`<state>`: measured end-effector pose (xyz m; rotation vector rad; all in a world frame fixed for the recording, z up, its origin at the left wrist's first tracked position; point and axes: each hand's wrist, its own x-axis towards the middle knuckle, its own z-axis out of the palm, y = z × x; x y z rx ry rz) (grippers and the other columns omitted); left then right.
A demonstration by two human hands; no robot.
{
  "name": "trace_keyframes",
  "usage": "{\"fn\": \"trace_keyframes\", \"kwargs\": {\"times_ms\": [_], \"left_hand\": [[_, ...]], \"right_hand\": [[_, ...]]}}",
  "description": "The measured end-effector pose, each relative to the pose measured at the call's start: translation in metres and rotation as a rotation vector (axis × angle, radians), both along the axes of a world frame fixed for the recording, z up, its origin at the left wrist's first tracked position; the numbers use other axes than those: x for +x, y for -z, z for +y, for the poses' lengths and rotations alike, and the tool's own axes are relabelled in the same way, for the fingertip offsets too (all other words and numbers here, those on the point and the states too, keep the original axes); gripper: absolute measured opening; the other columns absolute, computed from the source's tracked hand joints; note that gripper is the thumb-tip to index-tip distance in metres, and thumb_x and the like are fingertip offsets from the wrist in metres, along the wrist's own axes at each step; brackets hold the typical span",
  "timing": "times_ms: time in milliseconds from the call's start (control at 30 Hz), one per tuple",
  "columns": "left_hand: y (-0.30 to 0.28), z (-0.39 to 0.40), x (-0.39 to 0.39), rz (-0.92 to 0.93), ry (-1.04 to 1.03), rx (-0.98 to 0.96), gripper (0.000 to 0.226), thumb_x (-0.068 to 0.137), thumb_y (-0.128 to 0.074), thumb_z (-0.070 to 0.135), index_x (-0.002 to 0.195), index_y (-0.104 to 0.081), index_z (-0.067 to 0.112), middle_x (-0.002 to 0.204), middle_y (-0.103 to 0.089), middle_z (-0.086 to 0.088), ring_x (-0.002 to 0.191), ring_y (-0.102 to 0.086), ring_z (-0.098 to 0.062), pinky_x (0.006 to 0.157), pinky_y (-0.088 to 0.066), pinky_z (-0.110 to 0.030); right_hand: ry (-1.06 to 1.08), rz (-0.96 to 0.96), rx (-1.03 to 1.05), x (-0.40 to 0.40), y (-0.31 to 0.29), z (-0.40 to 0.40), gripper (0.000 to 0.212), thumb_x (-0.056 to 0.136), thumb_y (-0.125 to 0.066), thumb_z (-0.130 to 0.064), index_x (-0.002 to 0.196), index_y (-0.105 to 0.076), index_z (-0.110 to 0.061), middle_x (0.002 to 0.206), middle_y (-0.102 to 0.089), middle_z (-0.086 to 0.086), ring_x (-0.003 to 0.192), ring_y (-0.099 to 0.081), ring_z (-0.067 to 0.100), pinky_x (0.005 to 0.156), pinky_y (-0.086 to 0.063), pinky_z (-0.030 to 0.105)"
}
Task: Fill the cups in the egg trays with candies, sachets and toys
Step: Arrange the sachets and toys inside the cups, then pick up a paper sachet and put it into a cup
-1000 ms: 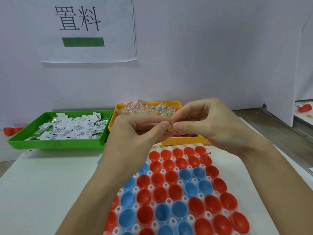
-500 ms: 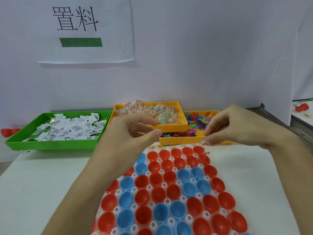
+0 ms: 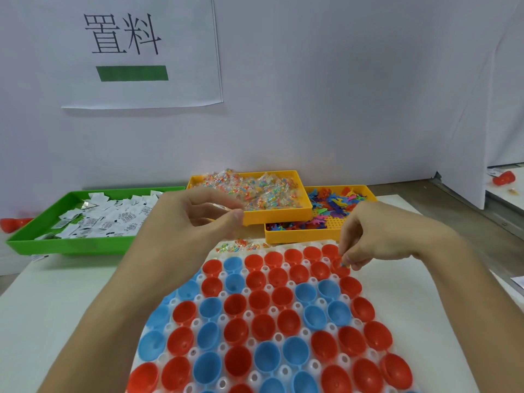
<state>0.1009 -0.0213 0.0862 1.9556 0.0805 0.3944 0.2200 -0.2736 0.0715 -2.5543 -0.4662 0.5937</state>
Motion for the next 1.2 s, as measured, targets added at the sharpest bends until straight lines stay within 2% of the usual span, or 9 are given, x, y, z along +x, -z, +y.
{"fn": "trace_keyframes", "kwargs": {"times_ms": [200, 300, 467, 633, 733, 833, 967, 1100, 1200], "left_hand": [[-0.002, 0.0, -0.001, 0.007, -0.034, 0.023, 0.007, 0.087, -0.071, 0.018, 0.088, -0.075, 0.024, 0.076, -0.076, 0.001, 0.069, -0.073, -0.01, 0.083, -0.057, -0.039], [-0.003, 0.006, -0.002, 0.013, -0.069, 0.054, 0.005, 0.086, -0.071, 0.022, 0.087, -0.075, 0.025, 0.078, -0.076, 0.001, 0.07, -0.073, -0.012, 0.085, -0.057, -0.047], [0.003, 0.03, 0.0, 0.021, -0.214, 0.149, 0.003, 0.085, -0.072, 0.023, 0.084, -0.075, 0.025, 0.076, -0.076, 0.004, 0.072, -0.071, -0.017, 0.079, -0.058, -0.042], [0.018, 0.071, -0.002, 0.057, -0.438, 0.204, 0.014, 0.089, -0.066, 0.016, 0.081, -0.074, 0.025, 0.081, -0.074, 0.008, 0.084, -0.069, -0.014, 0.084, -0.056, -0.042], [0.025, 0.09, -0.004, 0.068, -0.563, 0.243, 0.017, 0.088, -0.064, 0.013, 0.079, -0.073, 0.025, 0.08, -0.071, 0.01, 0.083, -0.067, -0.017, 0.078, -0.051, -0.035], [0.032, 0.1, -0.002, 0.088, -0.653, 0.322, 0.013, 0.087, -0.065, 0.01, 0.086, -0.075, 0.017, 0.076, -0.068, 0.006, 0.078, -0.063, -0.015, 0.074, -0.045, -0.031], [0.034, 0.107, 0.015, 0.148, -0.628, 0.46, 0.012, 0.086, -0.066, 0.005, 0.092, -0.077, 0.007, 0.085, -0.073, -0.008, 0.078, -0.062, -0.02, 0.076, -0.046, -0.029], [0.032, 0.112, 0.044, 0.172, -0.57, 0.582, 0.008, 0.086, -0.072, 0.009, 0.091, -0.077, 0.006, 0.086, -0.074, -0.012, 0.077, -0.062, -0.025, 0.074, -0.047, -0.03], [0.032, 0.117, 0.067, 0.265, -0.512, 0.659, 0.013, 0.084, -0.074, 0.011, 0.097, -0.077, 0.009, 0.093, -0.074, -0.015, 0.08, -0.065, -0.03, 0.076, -0.053, -0.035]], "right_hand": [[0.042, -0.012, 0.009, 0.0, 0.006, 0.007, 0.013, 0.08, -0.081, -0.006, 0.083, -0.069, -0.01, 0.067, -0.075, 0.0, 0.064, -0.074, 0.011, 0.062, -0.057, 0.022], [0.038, -0.027, -0.011, 0.0, 0.006, 0.008, 0.011, 0.079, -0.082, -0.009, 0.079, -0.072, -0.011, 0.066, -0.075, -0.002, 0.064, -0.074, 0.009, 0.063, -0.058, 0.022], [0.01, -0.128, -0.077, -0.002, 0.003, 0.01, 0.017, 0.077, -0.085, -0.02, 0.066, -0.073, -0.021, 0.054, -0.067, -0.014, 0.051, -0.062, -0.004, 0.051, -0.045, 0.015], [-0.015, -0.134, -0.072, -0.002, 0.0, 0.005, 0.017, 0.084, -0.079, -0.014, 0.07, -0.076, -0.023, 0.065, -0.073, -0.009, 0.063, -0.07, 0.004, 0.066, -0.058, 0.024], [-0.038, -0.139, -0.084, 0.0, -0.001, 0.003, 0.018, 0.085, -0.078, -0.013, 0.071, -0.075, -0.024, 0.066, -0.073, -0.011, 0.064, -0.07, 0.001, 0.06, -0.054, 0.019], [-0.054, -0.142, -0.083, 0.002, 0.001, 0.002, 0.017, 0.084, -0.079, -0.012, 0.072, -0.075, -0.024, 0.067, -0.073, -0.011, 0.064, -0.07, 0.001, 0.057, -0.052, 0.016], [-0.07, -0.156, -0.088, 0.004, 0.0, -0.001, 0.015, 0.084, -0.079, -0.014, 0.075, -0.074, -0.025, 0.068, -0.074, -0.009, 0.064, -0.07, 0.003, 0.061, -0.055, 0.02], [-0.08, -0.166, -0.087, 0.004, -0.001, -0.005, 0.014, 0.084, -0.078, -0.018, 0.08, -0.072, -0.03, 0.069, -0.073, -0.012, 0.063, -0.067, -0.001, 0.061, -0.049, 0.02], [-0.055, -0.203, -0.058, 0.005, -0.002, -0.008, 0.013, 0.088, -0.075, -0.021, 0.083, -0.07, -0.033, 0.072, -0.074, -0.011, 0.063, -0.068, -0.002, 0.065, -0.049, 0.021]]}}
